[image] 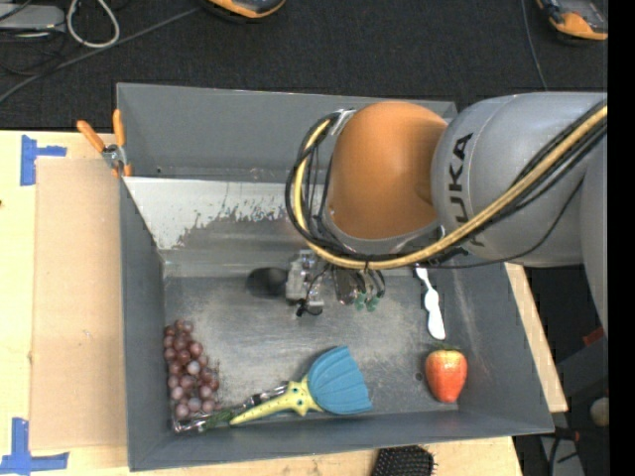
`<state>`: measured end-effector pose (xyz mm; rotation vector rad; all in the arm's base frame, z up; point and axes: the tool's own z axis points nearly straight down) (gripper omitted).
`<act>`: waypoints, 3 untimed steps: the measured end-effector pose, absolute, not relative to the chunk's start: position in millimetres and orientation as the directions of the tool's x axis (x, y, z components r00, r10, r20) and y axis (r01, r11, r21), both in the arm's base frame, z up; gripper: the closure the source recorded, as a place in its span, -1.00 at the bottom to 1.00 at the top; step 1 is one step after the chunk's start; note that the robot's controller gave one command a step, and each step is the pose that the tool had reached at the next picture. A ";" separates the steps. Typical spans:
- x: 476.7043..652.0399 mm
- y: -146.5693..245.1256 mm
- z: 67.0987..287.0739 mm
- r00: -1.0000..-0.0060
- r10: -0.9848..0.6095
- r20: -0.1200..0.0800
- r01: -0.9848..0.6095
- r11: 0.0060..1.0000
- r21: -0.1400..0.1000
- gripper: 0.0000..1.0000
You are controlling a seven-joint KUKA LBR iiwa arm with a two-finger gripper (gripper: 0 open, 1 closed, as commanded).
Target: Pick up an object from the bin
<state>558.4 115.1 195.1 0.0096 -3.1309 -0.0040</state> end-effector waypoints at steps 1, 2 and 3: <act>558.4 114.9 195.2 -1.000 -0.006 0.011 -0.006 1.000 0.003 1.00; 560.9 114.6 258.1 -1.000 -0.002 0.016 -0.002 1.000 0.002 1.00; 566.2 118.4 229.8 -0.999 -0.044 0.012 -0.044 0.999 0.003 1.00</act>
Offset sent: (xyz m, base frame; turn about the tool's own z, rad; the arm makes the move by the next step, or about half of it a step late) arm 0.0060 0.0002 0.1280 0.0132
